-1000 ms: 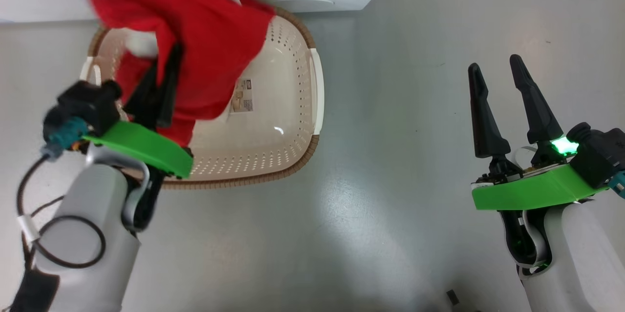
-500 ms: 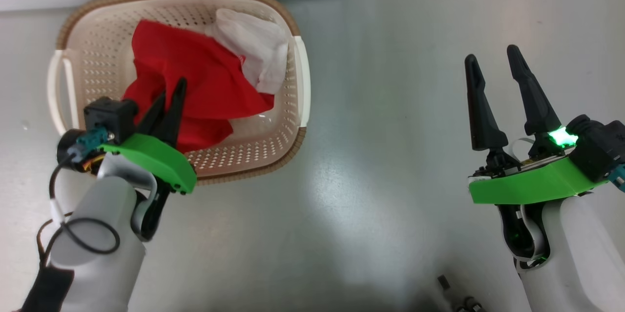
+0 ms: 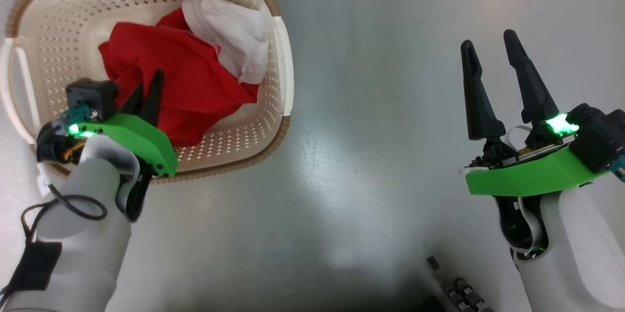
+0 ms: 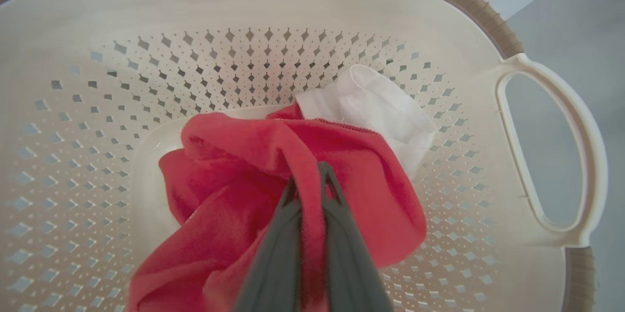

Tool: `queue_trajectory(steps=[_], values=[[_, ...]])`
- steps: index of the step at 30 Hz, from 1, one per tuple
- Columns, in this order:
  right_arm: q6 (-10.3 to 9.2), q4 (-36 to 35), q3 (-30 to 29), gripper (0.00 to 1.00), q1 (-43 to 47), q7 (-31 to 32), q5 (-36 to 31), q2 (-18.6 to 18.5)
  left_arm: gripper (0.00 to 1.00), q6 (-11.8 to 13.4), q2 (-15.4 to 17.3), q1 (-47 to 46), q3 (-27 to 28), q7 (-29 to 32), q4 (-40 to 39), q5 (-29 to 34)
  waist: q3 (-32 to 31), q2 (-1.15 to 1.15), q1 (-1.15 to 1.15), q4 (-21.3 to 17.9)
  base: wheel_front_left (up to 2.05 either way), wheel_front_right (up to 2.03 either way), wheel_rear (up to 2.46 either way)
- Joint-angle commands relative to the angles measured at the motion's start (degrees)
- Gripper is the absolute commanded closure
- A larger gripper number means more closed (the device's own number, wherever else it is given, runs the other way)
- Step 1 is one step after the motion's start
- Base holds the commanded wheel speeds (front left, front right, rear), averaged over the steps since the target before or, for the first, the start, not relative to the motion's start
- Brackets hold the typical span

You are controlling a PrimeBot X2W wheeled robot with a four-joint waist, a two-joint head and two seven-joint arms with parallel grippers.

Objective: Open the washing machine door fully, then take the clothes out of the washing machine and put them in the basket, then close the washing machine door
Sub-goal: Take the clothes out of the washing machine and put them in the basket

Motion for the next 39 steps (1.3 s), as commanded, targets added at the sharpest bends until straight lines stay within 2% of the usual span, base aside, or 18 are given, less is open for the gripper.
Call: queue_trajectory(steps=[1, 3, 6, 7, 8, 18, 39], values=[[0.42, -1.43, 1.09, 0.0, 0.87, -0.37, 1.36, 0.14, 0.96, -0.31, 2.04, -0.11, 1.37, -0.29, 0.42, -0.58, 0.59, 0.0, 0.0, -0.37, 0.0, 0.0, 0.0], [0.42, -1.43, 1.03, 0.0, 0.79, -0.37, 1.43, 0.14, 0.83, -0.31, 2.06, -0.5, 1.38, -0.29, 1.03, -0.65, 0.71, 0.0, 0.0, -0.37, 0.0, 0.0, 0.0], [0.42, -1.29, 0.92, 0.0, 0.77, -0.37, 1.49, 0.14, 0.51, -0.31, 2.0, -0.7, 1.53, -0.29, 1.39, -0.76, 0.52, 0.0, 0.0, -0.24, 0.0, 0.0, 0.0], [0.42, -1.21, 0.9, 0.0, 0.79, -0.37, 1.48, 0.14, 0.08, -0.31, 1.98, -0.64, 1.7, -0.29, 1.44, -0.77, 0.33, 0.0, 0.0, -0.17, 0.0, 0.0, 0.0], [0.42, -1.12, 0.91, 0.0, 0.86, -0.37, 1.46, 0.14, 0.0, -0.31, 1.95, -0.5, 1.89, -0.29, 1.49, -0.76, 0.08, 0.0, 0.0, -0.13, 0.0, 0.0, 0.0], [0.42, 0.06, 0.65, 0.0, 2.01, -0.37, 0.69, 0.14, 0.0, -0.31, 1.05, 3.26, 4.94, -0.29, -0.83, -0.7, -4.81, 0.0, 0.0, 0.52, 0.0, 0.0, 0.0], [0.42, 3.52, -0.51, 0.0, 10.5, -0.37, -2.19, 0.14, 0.0, -0.31, -2.18, 19.72, 16.11, -0.29, -14.69, 6.43, -24.31, 0.0, 0.0, 3.52, 0.0, 0.0, 0.0]])
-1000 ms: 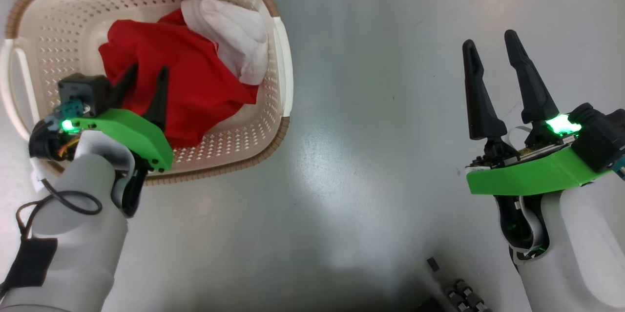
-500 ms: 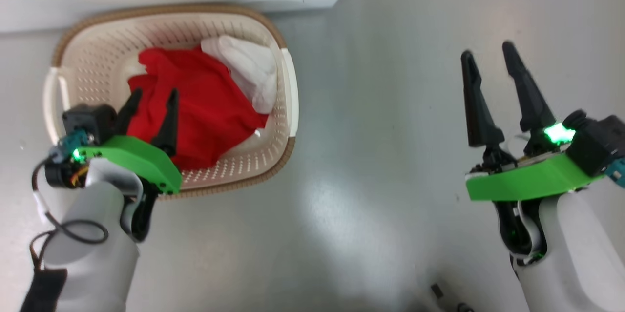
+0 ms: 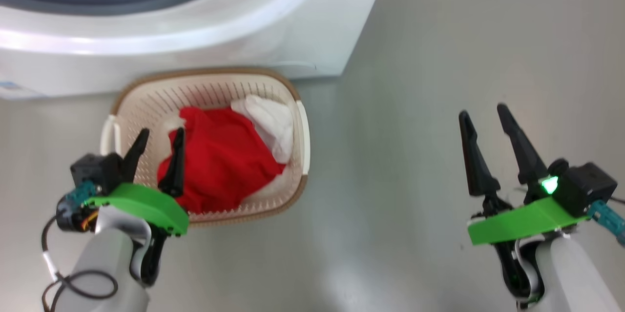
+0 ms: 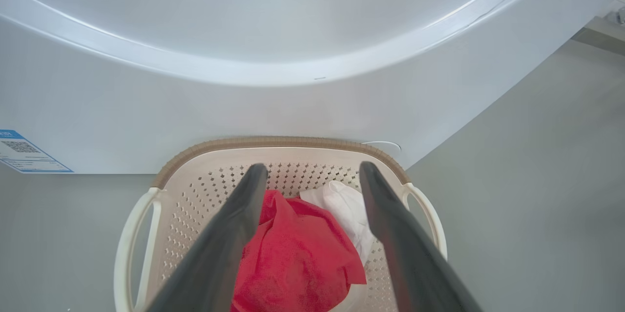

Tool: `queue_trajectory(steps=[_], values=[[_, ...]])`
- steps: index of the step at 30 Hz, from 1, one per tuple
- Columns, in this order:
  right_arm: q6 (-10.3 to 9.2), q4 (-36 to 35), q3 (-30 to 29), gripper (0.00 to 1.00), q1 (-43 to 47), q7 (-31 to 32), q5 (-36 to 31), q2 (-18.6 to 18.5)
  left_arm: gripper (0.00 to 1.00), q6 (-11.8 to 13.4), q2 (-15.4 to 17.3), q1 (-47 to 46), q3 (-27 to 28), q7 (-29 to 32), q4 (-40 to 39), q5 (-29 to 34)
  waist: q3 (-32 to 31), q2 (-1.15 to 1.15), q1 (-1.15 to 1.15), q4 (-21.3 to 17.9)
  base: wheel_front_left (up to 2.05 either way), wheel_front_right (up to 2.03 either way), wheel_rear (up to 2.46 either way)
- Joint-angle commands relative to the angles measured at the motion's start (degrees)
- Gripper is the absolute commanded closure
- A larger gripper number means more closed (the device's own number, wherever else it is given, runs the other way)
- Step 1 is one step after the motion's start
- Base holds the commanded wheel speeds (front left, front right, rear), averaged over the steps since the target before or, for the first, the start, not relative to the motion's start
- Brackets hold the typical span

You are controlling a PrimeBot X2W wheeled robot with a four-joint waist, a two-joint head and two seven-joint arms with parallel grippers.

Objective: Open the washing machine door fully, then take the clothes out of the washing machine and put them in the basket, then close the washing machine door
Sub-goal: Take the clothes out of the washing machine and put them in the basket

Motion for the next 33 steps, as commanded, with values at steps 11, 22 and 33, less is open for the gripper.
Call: queue_trajectory(steps=[11, 22, 33], values=[[0.42, -0.09, -0.14, 0.0, 7.46, -0.37, -1.23, 0.07, 0.0, -0.31, -0.47, 11.47, 6.98, -0.3, -10.43, 5.12, -13.14, 0.0, 0.0, 2.79, 0.0, 0.0, 0.0], [0.42, 0.05, -1.82, 0.0, 12.94, -0.37, -1.44, 0.07, 0.0, -0.31, -2.31, 21.02, 10.64, -0.3, -19.59, 7.61, -18.43, 0.0, 0.0, 3.57, 0.0, 0.0, 0.0], [0.42, -0.34, -3.3, 0.0, 17.26, -0.37, -1.15, 0.07, 0.0, -0.31, -3.32, 29.04, 12.74, -0.3, -28.25, 10.53, -20.86, 0.0, 0.0, 3.88, 0.0, 0.0, 0.0]])
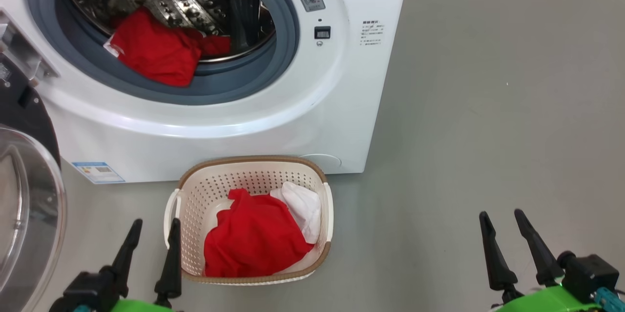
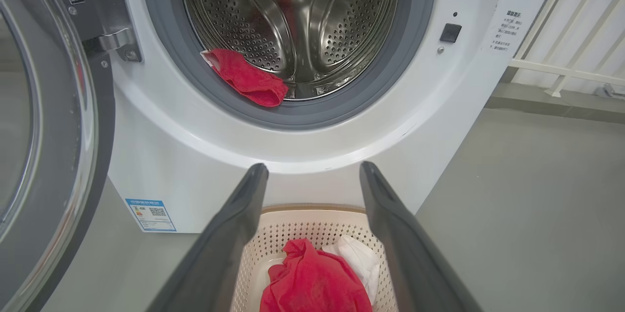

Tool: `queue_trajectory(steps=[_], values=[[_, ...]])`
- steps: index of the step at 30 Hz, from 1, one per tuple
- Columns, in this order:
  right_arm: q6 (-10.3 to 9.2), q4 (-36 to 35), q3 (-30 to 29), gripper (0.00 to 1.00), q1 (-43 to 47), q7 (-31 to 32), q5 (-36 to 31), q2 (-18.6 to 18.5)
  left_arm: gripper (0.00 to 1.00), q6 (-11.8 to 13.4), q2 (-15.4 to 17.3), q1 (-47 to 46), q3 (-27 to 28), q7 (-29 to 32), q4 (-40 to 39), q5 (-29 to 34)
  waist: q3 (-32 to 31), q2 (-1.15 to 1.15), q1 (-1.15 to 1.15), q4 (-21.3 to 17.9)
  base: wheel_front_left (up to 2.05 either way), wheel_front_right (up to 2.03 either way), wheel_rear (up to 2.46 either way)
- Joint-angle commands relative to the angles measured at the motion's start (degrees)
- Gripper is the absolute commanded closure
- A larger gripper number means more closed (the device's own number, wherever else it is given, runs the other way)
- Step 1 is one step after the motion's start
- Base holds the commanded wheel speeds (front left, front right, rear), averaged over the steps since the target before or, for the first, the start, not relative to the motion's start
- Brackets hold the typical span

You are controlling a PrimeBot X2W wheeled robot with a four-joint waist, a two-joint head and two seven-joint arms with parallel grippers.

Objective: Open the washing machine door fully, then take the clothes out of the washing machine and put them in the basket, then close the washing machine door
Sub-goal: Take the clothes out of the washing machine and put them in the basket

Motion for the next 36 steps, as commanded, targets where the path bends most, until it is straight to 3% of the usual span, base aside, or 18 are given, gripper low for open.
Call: queue_trajectory(steps=[1, 28, 36], values=[[0.42, -1.45, 0.72, 0.0, 0.03, -0.37, -0.45, -0.54, 0.0, -0.31, 0.36, 0.34, 2.14, -0.3, -2.04, 0.83, -0.18, 0.0, 0.0, 0.08, 0.0, 0.0, 0.0], [0.42, -1.75, 0.92, 0.0, -0.22, -0.37, -0.1, -0.54, 0.0, -0.31, -1.06, 1.6, 3.47, -0.3, -5.68, 2.01, 0.86, 0.0, 0.0, -0.06, 0.0, 0.0, 0.0], [0.42, -2.33, 1.29, 0.0, -3.01, -0.37, 0.07, -0.54, 0.0, -0.31, 0.95, -5.99, 0.34, -0.3, -2.72, 2.1, 4.92, 0.0, 0.0, -0.07, 0.0, 0.0, 0.0]])
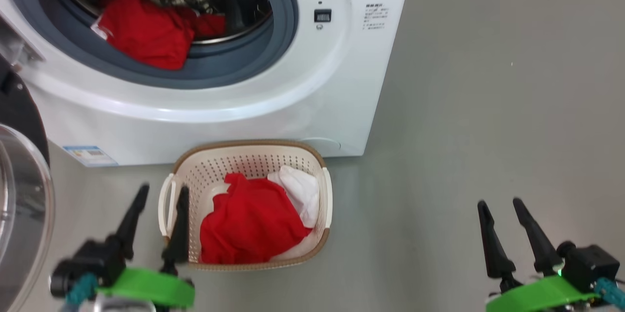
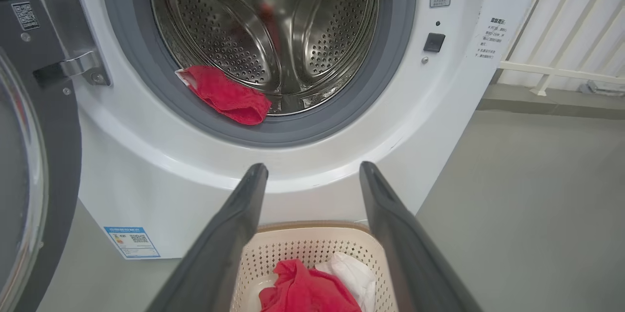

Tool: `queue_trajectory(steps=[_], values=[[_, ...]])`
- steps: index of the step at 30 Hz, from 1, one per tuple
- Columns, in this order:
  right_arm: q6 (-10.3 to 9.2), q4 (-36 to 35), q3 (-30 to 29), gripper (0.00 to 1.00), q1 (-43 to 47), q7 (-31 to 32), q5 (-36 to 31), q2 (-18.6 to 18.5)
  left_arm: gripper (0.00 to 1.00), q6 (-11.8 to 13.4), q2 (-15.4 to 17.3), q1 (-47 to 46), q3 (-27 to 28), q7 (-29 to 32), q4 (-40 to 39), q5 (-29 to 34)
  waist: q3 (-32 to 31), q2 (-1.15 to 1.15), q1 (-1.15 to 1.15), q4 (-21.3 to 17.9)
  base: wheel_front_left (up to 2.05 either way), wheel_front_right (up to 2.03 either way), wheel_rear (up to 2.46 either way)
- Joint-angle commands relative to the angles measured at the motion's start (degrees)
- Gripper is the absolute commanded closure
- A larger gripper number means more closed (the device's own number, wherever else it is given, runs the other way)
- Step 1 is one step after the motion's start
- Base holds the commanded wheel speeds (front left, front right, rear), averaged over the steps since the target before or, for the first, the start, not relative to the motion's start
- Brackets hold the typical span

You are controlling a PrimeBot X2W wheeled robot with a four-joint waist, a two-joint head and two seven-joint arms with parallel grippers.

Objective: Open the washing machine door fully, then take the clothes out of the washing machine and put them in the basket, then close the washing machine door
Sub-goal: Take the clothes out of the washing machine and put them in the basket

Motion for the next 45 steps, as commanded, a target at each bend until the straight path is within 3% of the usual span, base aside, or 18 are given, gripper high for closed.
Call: queue_trajectory(steps=[1, 11, 28, 45], values=[[0.42, -1.7, 1.37, 0.0, -2.74, -0.37, 0.03, -0.75, 0.0, -0.31, 1.79, -3.71, 1.35, -0.3, -0.42, 0.12, 2.39, 0.0, 0.0, 0.01, 0.0, 0.0, 0.0], [0.42, -2.29, 3.01, 0.0, -8.93, -0.37, 1.15, -0.75, 0.0, -0.31, 5.4, -24.79, -0.76, -0.3, 9.8, 1.66, 12.12, 0.0, 0.0, -1.33, 0.0, 0.0, 0.0], [0.42, -3.38, 5.67, 0.0, -15.93, -0.37, 5.19, -0.75, 0.0, 2.12, 11.85, -58.12, -3.73, -0.3, 39.49, 8.72, 23.82, 0.0, 0.0, -8.78, 0.0, 0.0, 0.0], [0.42, -3.71, 7.05, 0.0, -17.66, -0.37, 7.22, -0.75, 0.0, 6.64, 17.28, -72.03, -9.53, 1.89, 56.28, 14.56, 26.75, 0.0, 0.0, -11.9, 0.0, 0.0, 0.0]])
